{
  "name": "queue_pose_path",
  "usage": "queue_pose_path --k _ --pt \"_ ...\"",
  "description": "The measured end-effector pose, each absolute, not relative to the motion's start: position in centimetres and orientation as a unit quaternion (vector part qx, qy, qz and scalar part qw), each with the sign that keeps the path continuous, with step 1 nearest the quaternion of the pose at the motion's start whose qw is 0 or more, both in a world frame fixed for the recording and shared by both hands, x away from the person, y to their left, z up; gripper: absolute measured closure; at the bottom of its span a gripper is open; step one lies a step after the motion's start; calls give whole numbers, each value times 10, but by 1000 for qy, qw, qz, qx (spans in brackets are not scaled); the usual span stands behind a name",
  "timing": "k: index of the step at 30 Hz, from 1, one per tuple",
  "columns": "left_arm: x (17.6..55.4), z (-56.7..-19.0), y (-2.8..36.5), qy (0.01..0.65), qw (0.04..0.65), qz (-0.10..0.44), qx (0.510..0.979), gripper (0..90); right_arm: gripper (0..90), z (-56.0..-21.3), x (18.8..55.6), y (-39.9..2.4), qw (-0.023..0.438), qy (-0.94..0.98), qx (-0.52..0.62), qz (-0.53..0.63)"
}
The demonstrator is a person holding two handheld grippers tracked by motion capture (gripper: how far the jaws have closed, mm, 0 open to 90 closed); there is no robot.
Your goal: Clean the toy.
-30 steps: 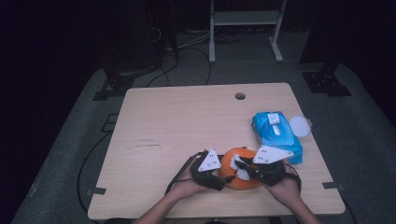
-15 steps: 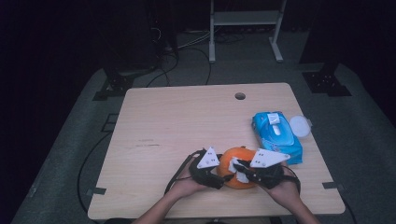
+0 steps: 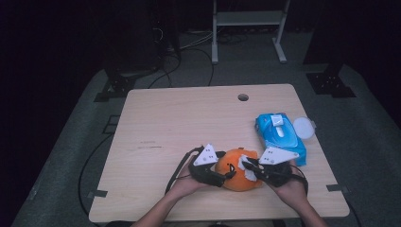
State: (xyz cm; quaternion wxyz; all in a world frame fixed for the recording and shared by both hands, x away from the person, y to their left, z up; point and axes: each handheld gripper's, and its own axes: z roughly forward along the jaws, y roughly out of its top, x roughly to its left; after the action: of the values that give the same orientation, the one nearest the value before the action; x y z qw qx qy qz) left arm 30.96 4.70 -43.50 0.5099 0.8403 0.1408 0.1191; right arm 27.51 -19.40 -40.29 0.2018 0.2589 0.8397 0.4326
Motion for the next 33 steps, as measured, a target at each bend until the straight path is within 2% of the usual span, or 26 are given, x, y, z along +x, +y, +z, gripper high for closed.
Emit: queue_pose_path --k 3,9,13,16,18,20,21,28,33 --pt "312 -439 52 141 503 115 845 326 806 -403 272 -190 207 846 246 425" --pt "317 -440 58 157 503 101 844 329 806 -406 275 -214 203 845 269 415" --pt "316 -432 54 145 523 90 835 200 806 -407 274 -212 199 844 272 417" --pt "314 -429 51 137 531 92 831 190 805 -405 273 -203 186 842 261 433" --pt "312 -431 50 133 517 107 839 272 805 -402 270 -195 176 845 246 441" --pt "316 -434 53 143 515 98 839 304 805 -402 270 -193 184 848 239 435" --pt "319 -436 56 156 515 88 838 312 806 -404 273 -201 173 846 248 439" --pt "323 -439 64 181 512 82 836 321 808 -409 279 -222 175 844 280 424" --pt "326 -442 65 196 513 79 832 321 807 -404 271 -209 148 846 254 444"
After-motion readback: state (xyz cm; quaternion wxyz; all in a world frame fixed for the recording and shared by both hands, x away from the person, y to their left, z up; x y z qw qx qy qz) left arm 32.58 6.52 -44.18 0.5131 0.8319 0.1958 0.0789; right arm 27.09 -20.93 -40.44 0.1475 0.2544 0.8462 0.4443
